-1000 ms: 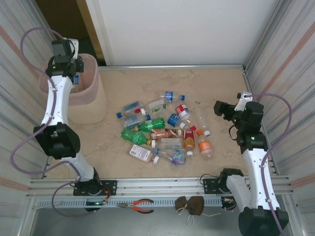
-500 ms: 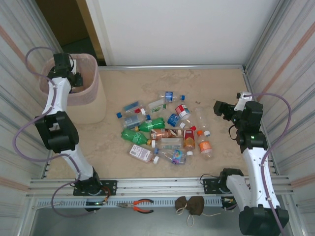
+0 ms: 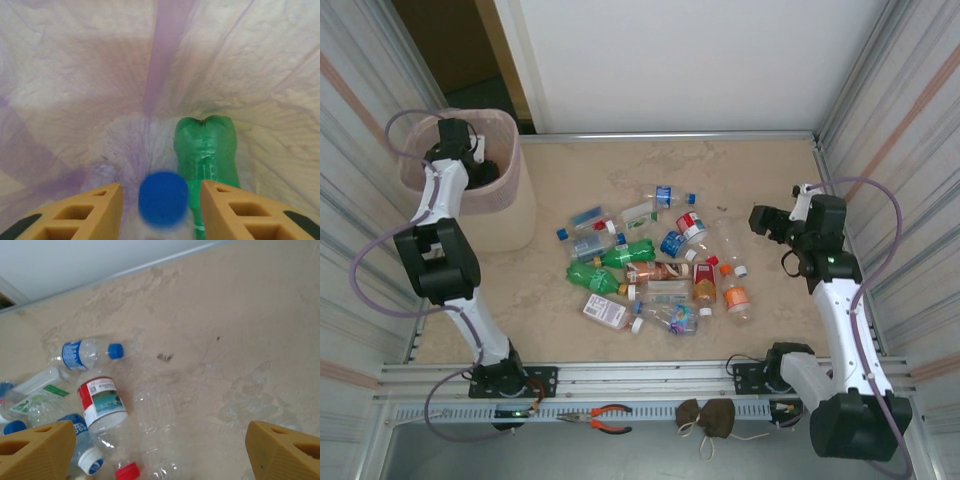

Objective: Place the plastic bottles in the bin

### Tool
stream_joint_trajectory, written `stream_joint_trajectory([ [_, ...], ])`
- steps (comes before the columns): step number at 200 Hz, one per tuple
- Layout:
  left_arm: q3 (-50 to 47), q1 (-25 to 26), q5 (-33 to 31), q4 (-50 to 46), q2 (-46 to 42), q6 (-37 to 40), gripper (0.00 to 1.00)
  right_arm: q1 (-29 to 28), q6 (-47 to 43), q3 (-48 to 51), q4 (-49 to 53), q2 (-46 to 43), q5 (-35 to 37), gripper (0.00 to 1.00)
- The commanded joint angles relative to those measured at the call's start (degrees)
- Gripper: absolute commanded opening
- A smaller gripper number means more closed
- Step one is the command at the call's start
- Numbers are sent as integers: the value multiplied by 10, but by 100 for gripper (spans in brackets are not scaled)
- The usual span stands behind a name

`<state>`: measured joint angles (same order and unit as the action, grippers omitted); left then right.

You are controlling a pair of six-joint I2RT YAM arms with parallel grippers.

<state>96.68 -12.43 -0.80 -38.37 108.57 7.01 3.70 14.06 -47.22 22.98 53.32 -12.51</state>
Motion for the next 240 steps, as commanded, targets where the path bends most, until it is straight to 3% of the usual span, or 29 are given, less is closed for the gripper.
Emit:
stream_joint_trajectory([
  [1, -3, -3, 20, -7, -34, -5, 48, -9, 9, -29, 48, 28, -34, 86],
  [49, -1, -3, 44, -14, -59, -15, 54, -25, -17, -84, 130, 142, -36, 81],
  [128, 10, -3, 135, -39, -128, -32, 59, -88, -70, -193, 167, 335, 2, 81],
  [185, -20, -3, 260, -4, -204, -52, 61, -122, -98, -274, 189, 470, 40, 81],
  [240, -37, -3, 338, 9, -264, -80, 62, -131, -113, -320, 203, 548, 68, 77],
])
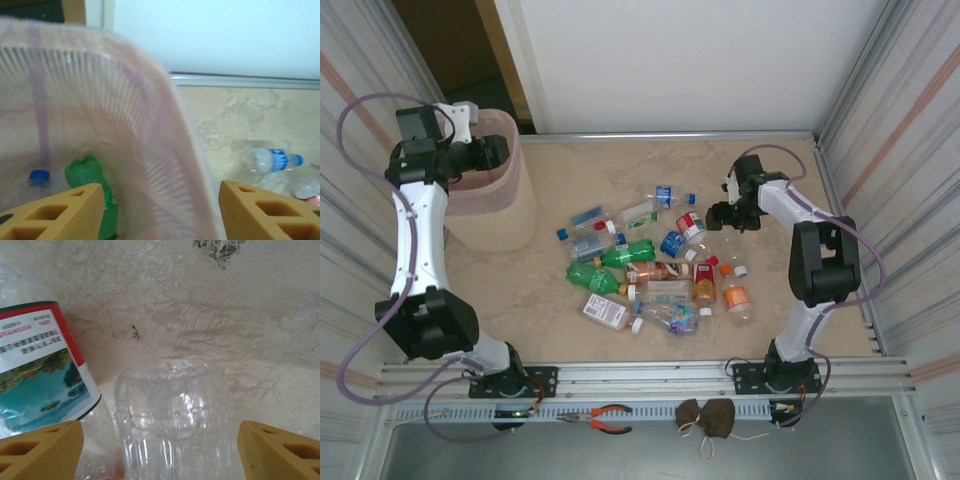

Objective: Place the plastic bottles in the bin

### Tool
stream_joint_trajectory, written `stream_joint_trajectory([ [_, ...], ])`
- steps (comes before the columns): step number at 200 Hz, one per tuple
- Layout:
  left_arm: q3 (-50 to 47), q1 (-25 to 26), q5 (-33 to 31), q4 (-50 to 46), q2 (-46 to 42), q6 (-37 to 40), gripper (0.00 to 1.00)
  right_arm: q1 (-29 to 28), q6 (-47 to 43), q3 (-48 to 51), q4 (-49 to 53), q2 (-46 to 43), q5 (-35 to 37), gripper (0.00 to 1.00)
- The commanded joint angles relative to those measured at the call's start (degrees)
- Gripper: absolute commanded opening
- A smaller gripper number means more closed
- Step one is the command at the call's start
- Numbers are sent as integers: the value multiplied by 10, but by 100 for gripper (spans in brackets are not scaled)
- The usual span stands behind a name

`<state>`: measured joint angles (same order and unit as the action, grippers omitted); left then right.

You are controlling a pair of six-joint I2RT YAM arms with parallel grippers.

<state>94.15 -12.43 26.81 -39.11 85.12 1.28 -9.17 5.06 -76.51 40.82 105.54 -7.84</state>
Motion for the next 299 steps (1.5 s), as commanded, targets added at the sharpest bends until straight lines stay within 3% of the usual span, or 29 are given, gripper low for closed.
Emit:
stream_joint_trajectory([
  [1, -13, -3, 63, 17, -30, -24, 62, -2, -22, -28, 25, 28, 22, 77],
  [76, -60, -3, 117, 65, -88, -74, 63, 1, -38, -60, 33, 96, 26, 70],
  [152, -97, 24, 138, 102, -120, -101, 63, 31, -25, -48, 20, 61, 20, 56],
  [195, -102, 74, 127, 120, -130, -102, 62, 60, -7, -27, 5, -18, -6, 53],
  [224, -106, 126, 74, 126, -142, -89, 64, 64, 14, -17, -14, -89, -46, 53],
  [267, -124, 176, 133, 195, -144, -133, 61, 55, 74, 7, -93, -205, -148, 52],
  [299, -150, 241, 139, 270, -148, -149, 63, 29, 118, 21, -166, -280, -191, 48],
])
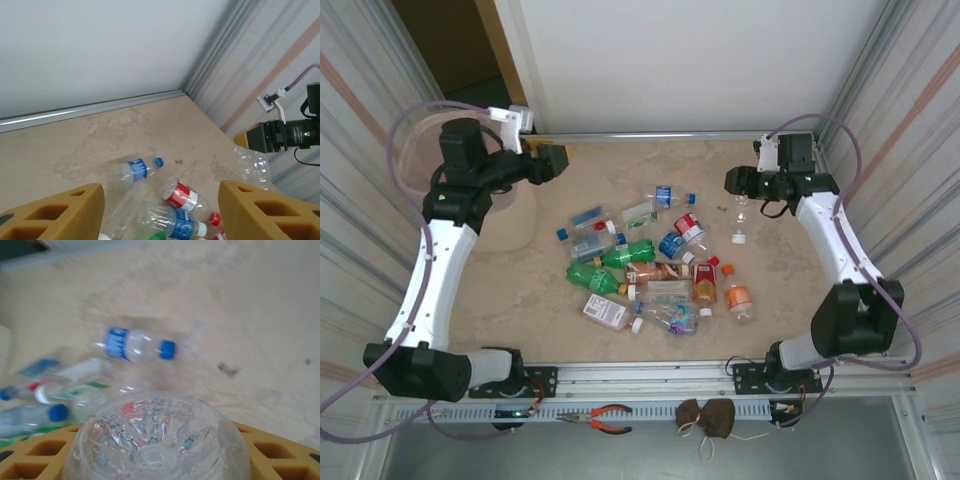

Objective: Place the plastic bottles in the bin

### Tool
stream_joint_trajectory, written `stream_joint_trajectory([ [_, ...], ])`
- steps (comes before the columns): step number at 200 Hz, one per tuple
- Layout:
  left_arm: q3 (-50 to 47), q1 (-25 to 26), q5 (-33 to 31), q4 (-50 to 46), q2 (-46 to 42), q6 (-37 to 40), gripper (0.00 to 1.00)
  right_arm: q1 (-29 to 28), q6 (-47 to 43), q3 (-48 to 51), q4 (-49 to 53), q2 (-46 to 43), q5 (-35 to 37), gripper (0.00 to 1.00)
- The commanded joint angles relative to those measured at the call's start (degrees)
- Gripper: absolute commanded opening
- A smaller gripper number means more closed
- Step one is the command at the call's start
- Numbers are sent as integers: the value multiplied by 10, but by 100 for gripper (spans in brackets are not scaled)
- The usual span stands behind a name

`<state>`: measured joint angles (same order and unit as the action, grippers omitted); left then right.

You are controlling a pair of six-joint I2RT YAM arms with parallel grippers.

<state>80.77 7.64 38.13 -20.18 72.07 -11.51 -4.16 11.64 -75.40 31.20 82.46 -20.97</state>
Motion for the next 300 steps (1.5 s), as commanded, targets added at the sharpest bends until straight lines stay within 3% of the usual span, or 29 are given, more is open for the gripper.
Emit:
stream_joint_trajectory([
  [1, -17, 43, 26, 83, -17, -21, 64, -23, 54, 10, -72, -52, -59, 48],
  [51, -25, 158, 34, 176, 9, -28, 67, -78, 103, 21, -181, -137, -86, 45],
  [88, -5, 231, 23, 199, 44, -25, 77, -118, 111, 24, -240, -181, -93, 46],
  [174, 78, 335, 81, 203, 145, -6, 84, -169, 113, 1, -268, -208, -105, 50],
  [218, 110, 368, 76, 188, 180, 17, 81, -183, 117, 0, -278, -213, -98, 49],
  [300, 89, 374, 134, 233, 188, 21, 62, -192, 116, -4, -279, -225, -74, 49],
])
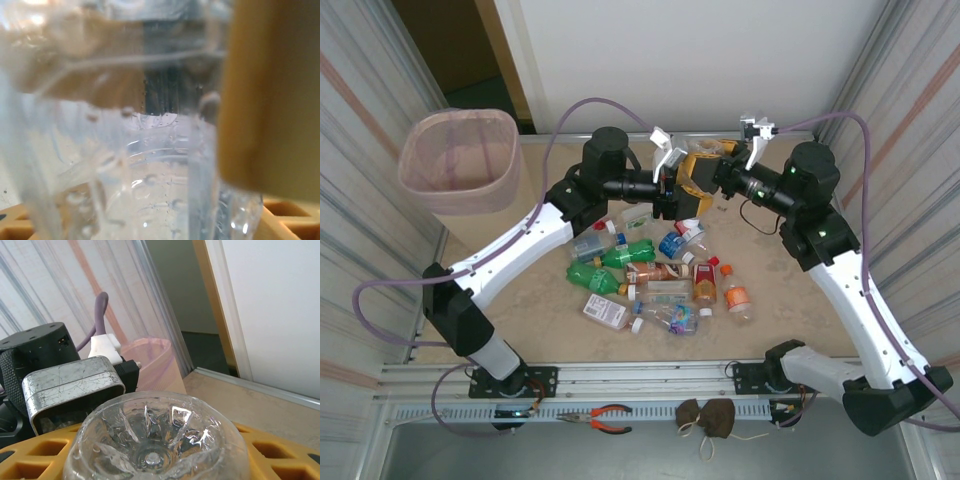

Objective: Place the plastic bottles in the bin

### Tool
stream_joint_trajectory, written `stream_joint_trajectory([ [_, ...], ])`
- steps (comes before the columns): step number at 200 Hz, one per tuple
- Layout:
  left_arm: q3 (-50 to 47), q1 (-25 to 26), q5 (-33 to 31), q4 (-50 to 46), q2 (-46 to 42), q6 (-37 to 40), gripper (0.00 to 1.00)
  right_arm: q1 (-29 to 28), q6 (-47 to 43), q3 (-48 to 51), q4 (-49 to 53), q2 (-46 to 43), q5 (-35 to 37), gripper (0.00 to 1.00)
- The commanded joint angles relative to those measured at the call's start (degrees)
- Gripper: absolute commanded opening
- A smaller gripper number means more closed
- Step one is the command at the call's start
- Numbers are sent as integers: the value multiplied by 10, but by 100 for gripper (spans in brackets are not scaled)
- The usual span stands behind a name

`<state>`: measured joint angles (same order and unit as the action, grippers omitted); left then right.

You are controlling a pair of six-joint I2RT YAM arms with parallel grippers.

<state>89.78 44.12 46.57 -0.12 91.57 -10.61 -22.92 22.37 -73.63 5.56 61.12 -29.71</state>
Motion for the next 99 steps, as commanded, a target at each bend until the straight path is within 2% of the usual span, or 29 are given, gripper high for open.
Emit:
stream_joint_trajectory([
  [1, -1, 9, 51, 33, -7, 13, 61, -5, 9, -21, -23, -12, 14, 49],
  [22, -2, 9, 61, 31, -7, 19, 55, -6, 9, -21, -22, -14, 19, 49],
  [56, -3, 9, 58, 32, -13, 25, 51, -7, 9, -21, -15, -16, 28, 52],
  [81, -4, 6, 40, 23, -23, 34, 51, -7, 7, -23, -5, -24, 42, 60],
  [99, -7, 2, 20, 12, -34, 38, 50, -7, 2, -27, 13, -33, 66, 72],
])
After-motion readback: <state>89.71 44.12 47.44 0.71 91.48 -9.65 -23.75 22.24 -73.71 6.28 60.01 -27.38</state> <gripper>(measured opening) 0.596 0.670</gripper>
